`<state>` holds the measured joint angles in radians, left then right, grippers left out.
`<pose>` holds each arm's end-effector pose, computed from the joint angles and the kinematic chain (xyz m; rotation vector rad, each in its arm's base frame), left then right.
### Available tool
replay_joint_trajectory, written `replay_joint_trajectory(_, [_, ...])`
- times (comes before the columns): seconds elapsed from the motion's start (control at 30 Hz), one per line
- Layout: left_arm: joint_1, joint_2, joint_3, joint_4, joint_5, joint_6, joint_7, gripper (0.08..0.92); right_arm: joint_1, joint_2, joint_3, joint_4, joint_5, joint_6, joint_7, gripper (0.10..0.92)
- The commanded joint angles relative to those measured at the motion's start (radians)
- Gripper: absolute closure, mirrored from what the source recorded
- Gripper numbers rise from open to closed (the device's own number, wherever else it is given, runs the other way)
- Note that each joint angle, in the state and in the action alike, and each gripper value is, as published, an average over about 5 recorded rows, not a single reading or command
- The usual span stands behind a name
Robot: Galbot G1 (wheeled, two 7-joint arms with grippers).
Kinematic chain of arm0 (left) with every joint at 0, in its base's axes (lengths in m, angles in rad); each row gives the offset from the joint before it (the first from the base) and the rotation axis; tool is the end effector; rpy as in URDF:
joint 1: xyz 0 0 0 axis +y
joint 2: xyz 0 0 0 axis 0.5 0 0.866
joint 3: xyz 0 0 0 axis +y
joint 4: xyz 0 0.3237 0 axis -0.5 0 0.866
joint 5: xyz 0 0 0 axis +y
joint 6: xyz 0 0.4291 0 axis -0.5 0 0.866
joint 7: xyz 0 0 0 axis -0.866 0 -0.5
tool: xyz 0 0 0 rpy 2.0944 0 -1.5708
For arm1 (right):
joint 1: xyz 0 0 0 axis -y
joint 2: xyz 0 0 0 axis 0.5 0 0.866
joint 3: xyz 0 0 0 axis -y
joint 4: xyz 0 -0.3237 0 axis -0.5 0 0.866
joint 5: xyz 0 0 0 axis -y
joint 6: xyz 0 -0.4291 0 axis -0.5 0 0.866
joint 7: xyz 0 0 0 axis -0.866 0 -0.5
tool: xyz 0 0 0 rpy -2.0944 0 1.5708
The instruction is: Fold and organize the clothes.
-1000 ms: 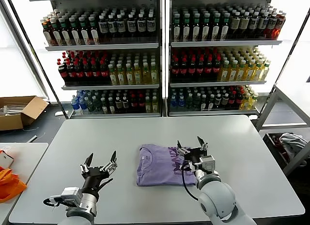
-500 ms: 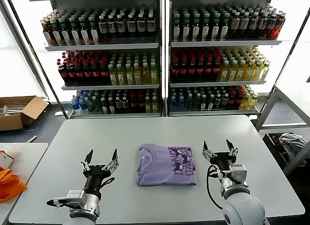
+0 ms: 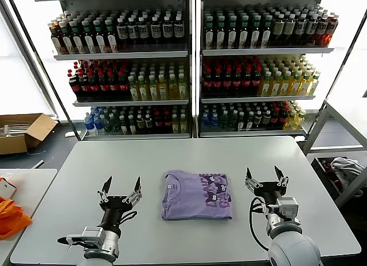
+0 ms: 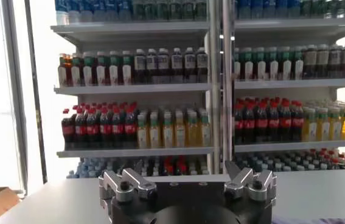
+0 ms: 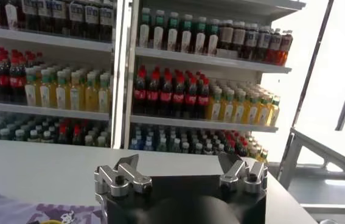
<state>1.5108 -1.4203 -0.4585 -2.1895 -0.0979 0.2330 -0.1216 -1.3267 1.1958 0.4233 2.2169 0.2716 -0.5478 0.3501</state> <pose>0.2774 -0.0113 -0.2252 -0.0277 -3.0529 -0.0302 0.3074 0.0080 -0.1646 -0.0972 -2.9156 0.2124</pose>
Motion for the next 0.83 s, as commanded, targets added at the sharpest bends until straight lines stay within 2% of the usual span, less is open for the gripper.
replay_joint_trajectory(0.03, [0.006,0.005,-0.001,-0.001,0.022,-0.009,0.032,0.177,-0.014,-0.003,0.014,0.014,-0.003,0.002,-0.002,0.203])
replay_joint_trajectory(0.83, [0.004,0.004,-0.001,-0.017,0.044,-0.009,0.038,0.177,-0.009,0.0,-0.005,0.02,-0.011,-0.002,-0.004,0.203])
